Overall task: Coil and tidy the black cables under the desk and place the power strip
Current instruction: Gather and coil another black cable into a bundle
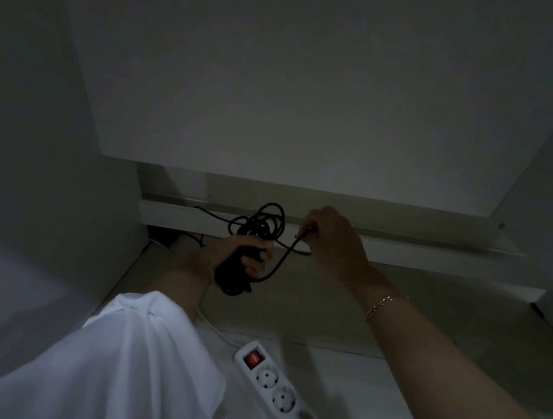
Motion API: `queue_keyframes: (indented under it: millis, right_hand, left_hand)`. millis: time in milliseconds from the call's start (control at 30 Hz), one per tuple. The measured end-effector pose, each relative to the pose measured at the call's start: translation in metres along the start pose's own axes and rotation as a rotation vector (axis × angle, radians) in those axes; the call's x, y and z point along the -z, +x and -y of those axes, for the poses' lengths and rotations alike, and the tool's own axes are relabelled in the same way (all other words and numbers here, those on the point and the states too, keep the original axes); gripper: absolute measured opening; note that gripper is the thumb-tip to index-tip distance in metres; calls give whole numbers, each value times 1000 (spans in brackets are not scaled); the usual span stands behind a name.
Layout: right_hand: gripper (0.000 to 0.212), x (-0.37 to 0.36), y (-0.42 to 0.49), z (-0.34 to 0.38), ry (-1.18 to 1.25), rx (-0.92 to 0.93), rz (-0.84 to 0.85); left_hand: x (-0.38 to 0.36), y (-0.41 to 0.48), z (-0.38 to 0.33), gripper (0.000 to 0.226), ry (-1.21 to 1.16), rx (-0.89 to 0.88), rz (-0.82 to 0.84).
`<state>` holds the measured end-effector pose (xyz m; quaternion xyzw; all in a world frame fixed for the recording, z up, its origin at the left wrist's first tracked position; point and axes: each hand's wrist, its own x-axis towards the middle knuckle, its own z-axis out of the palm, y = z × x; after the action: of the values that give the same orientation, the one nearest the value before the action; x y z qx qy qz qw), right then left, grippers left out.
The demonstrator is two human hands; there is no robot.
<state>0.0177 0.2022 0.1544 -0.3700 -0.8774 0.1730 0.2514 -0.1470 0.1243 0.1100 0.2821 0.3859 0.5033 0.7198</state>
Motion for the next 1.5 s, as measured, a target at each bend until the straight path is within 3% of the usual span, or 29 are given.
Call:
queue_keyframes:
  millis: [100, 233, 333, 400, 567, 767, 867, 1033, 1167, 1300, 1500]
  right_hand:
    - [2, 5, 3, 5, 243, -45, -50]
    - [16, 4, 4, 16, 406, -65, -101]
    - [9, 4, 4, 22, 243, 8, -143]
    - [16, 6, 2, 27, 102, 42, -155]
    - [21, 6, -10, 44, -289, 95, -100]
    - [23, 9, -12, 46, -378, 12, -133]
    - [27, 9, -12, 48, -407, 9, -144]
    - [31, 10, -13, 41, -403, 77, -129]
    - [22, 13, -8, 33, -289, 110, -30]
    - [17, 13, -4, 24, 121, 16, 170]
    - [22, 8, -2, 13, 152, -139, 371]
  left_hand:
    - [-4, -3, 7, 21, 80, 15, -88]
    - [-18, -10, 8, 21, 57, -61, 1]
    - [-16, -8, 10, 30, 87, -111, -21]
    - [-11, -4, 11, 38, 83, -113, -90]
    - [-32, -2, 5, 25, 196, -158, -210]
    - [-47, -4, 1, 41, 384, -152, -184]
    - [-43, -4, -3, 21, 322, -107, -174]
    - [-43, -1, -7, 24, 378, -62, -236]
    - [-33, -2, -8, 20, 351, -85, -290]
    - [-15, 0, -7, 30, 247, -138, -370]
    - [-17, -4, -8, 26, 204, -239, -486]
